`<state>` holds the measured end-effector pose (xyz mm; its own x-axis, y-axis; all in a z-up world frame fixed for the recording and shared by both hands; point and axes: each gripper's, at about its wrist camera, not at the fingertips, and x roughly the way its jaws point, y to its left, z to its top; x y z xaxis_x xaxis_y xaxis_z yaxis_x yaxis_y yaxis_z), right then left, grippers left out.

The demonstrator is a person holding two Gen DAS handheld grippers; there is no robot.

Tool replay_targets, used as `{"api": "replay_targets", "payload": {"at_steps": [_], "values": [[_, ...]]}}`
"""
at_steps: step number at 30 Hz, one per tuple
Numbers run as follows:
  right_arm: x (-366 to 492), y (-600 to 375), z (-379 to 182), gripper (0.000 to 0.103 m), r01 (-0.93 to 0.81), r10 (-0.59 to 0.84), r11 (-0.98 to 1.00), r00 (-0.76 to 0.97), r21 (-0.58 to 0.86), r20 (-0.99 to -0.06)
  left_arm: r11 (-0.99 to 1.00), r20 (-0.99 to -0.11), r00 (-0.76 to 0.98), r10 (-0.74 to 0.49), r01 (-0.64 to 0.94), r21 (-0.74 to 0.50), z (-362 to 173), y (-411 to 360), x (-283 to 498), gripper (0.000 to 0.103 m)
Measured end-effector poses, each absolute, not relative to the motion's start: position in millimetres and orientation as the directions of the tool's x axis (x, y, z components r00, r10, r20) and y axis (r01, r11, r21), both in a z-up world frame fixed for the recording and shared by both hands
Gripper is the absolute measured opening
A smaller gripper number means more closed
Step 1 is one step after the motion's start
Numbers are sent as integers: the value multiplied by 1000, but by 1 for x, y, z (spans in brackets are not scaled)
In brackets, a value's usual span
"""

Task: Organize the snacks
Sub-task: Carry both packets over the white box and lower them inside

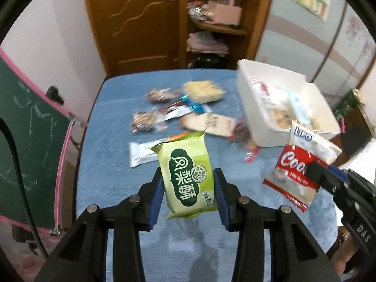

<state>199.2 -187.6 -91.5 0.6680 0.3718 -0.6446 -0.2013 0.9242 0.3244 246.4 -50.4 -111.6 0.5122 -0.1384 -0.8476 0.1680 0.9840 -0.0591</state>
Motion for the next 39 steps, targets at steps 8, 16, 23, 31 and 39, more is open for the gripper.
{"api": "replay_targets", "payload": {"at_steps": [8, 16, 23, 31, 39], "values": [[190, -248, -57, 14, -112, 261, 955, 762, 276, -592, 959, -817, 542, -197, 279, -47, -85, -127, 252, 39], [206, -302, -47, 14, 6, 138, 971, 802, 239, -581, 938, -785, 563, -260, 340, -67, -68, -188, 270, 39], [230, -333, -48, 14, 77, 68, 973, 807, 218, -587, 931, -762, 592, -263, 364, -38, -66, -226, 297, 39], [279, -370, -68, 14, 194, -39, 966, 763, 171, -646, 920, -766, 581, -275, 391, -34, -85, -269, 336, 39], [308, -378, -94, 16, 239, -84, 963, 703, 123, -706, 913, -788, 564, -249, 407, 3, -111, -297, 357, 41]]}}
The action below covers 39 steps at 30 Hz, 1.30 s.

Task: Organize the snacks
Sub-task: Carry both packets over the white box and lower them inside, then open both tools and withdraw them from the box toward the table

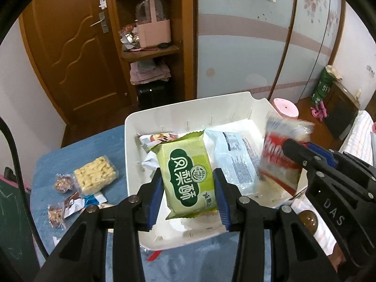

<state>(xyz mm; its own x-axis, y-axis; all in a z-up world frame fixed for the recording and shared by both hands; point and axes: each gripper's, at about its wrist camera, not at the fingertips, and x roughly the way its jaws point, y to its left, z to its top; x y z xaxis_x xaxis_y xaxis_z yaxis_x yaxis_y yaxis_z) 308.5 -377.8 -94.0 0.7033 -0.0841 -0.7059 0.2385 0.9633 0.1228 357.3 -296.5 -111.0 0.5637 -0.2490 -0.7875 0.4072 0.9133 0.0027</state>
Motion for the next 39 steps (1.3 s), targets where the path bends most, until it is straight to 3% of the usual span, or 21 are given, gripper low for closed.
{"api": "replay_targets", "payload": {"at_steps": [2, 3, 4, 8, 20, 32, 39], "values": [[312, -380, -99, 16, 236, -63, 961, 693, 143, -718, 912, -790, 558, -254, 410, -3, -115, -298, 361, 58], [312, -381, -101, 16, 239, -55, 959, 689, 155, -722, 913, -786, 559, -263, 408, -15, -116, -296, 362, 79], [312, -382, -103, 18, 247, -56, 956, 686, 159, -725, 920, -780, 574, -252, 391, -10, -116, -294, 363, 85], [308, -390, -108, 43, 283, -82, 946, 677, 156, -731, 918, -784, 560, -269, 395, -33, -117, -289, 367, 86], [300, -396, -107, 52, 314, -77, 934, 642, 169, -763, 920, -771, 572, -280, 388, -46, -106, -275, 356, 86], [263, -376, -80, 52, 298, -132, 948, 692, 114, -710, 929, -755, 587, -292, 363, -76, -81, -242, 326, 86], [230, -340, -55, 52, 255, -172, 966, 768, 49, -617, 947, -713, 647, -269, 315, -71, -57, -200, 297, 86]]}}
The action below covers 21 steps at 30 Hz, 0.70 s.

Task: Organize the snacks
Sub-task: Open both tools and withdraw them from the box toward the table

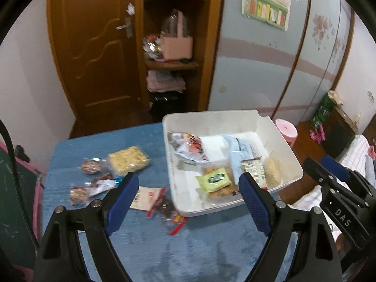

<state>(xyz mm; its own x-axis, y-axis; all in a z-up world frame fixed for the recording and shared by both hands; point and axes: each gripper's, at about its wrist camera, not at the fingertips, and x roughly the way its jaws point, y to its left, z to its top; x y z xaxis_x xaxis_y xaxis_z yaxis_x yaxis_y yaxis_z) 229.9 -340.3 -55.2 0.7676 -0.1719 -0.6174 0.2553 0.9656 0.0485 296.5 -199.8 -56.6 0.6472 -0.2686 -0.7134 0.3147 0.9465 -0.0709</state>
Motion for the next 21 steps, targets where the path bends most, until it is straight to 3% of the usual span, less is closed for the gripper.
{"api": "replay_targets", "payload": {"at_steps": [5, 12, 16, 21], "values": [[218, -306, -44, 52, 172, -141, 985, 778, -8, -612, 944, -639, 713, -288, 325, -63, -33, -160, 264, 86], [211, -256, -34, 52, 48, -45, 999, 796, -11, -604, 950, -660, 693, -290, 292, -112, -23, -90, 241, 86], [212, -228, -34, 62, -26, 14, 1000, 804, -12, -594, 965, -674, 699, -239, 245, -89, -22, -46, 236, 86], [222, -196, -41, 62, -128, 93, 992, 782, -13, -617, 986, -681, 720, -130, 166, -12, -24, 2, 242, 86]]}}
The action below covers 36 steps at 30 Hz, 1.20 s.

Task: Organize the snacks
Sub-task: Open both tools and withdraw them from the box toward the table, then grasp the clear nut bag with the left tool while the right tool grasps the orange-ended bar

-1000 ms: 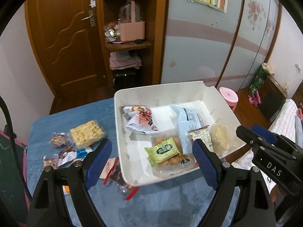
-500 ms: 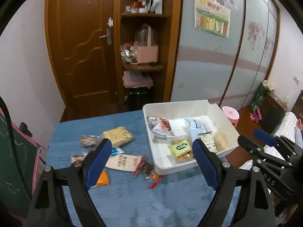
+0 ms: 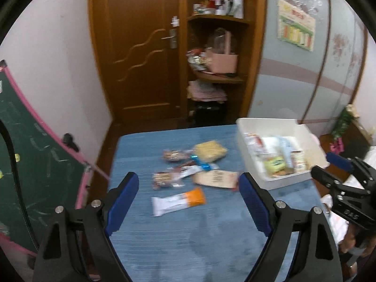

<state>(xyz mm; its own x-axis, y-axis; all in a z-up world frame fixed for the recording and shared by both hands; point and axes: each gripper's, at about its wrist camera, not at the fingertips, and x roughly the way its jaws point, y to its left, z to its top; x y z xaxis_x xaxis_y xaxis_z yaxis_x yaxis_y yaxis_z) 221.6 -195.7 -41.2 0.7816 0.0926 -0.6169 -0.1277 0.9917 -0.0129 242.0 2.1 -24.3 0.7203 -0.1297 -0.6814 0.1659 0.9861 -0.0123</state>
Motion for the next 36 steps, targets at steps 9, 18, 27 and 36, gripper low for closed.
{"api": "replay_targets", "payload": {"at_steps": [9, 18, 27, 36], "values": [[247, -133, -49, 62, -301, 187, 951, 748, -75, -637, 995, -708, 706, -25, 87, 51, -35, 59, 277, 86], [293, -79, -100, 62, -534, 325, 842, 613, -74, -720, 994, -772, 635, -22, 99, 54, -83, 67, 330, 86], [325, -31, -173, 62, -682, 335, 724, 480, -104, -811, 988, -840, 542, -15, 137, 71, -147, 59, 390, 86], [350, 0, -229, 62, -775, 272, 607, 411, -176, -870, 999, -905, 424, -20, 52, 2, -211, 73, 437, 86]]}}
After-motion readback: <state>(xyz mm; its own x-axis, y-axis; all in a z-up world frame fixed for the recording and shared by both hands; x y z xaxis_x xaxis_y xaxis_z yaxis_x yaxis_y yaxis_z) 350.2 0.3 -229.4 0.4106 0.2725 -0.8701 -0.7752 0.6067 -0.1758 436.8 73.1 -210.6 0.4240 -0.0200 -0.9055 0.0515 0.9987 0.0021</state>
